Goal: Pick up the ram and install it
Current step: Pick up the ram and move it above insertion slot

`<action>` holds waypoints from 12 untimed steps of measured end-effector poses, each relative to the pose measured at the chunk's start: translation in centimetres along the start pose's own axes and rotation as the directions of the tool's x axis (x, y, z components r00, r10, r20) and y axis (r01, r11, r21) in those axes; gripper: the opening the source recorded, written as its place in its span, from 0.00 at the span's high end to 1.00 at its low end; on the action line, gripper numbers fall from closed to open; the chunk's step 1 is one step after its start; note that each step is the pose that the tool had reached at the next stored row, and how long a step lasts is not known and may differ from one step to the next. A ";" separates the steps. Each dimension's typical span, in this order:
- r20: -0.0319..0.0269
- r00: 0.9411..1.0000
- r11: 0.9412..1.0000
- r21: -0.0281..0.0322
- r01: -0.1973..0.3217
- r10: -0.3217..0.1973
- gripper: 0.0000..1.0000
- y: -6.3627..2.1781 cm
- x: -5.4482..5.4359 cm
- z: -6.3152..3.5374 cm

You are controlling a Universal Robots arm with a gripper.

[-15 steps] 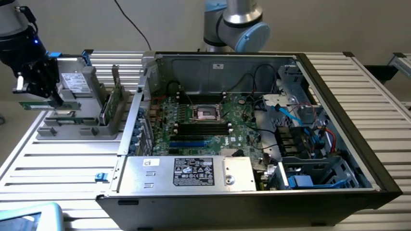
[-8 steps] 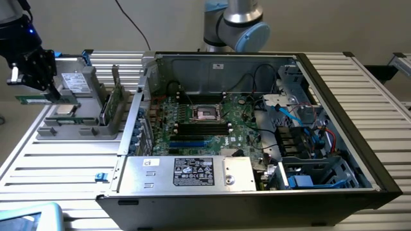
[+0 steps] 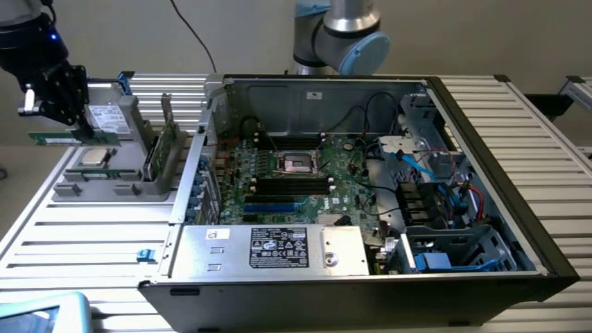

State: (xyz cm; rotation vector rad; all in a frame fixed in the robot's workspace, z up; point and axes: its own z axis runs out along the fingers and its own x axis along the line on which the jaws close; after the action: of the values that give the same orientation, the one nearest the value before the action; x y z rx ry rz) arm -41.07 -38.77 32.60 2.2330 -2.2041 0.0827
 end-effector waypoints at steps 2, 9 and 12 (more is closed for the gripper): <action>0.000 1.000 1.000 0.000 0.000 0.000 0.86 -0.59 0.0 -0.44; 0.001 1.000 1.000 0.000 0.000 0.000 0.86 -2.47 0.1 -2.12; 0.001 1.000 1.000 0.000 0.000 0.000 0.86 -3.42 0.2 -2.85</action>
State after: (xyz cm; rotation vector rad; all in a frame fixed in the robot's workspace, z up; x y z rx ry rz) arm -37.75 -38.78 35.57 2.2333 -2.2043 0.0821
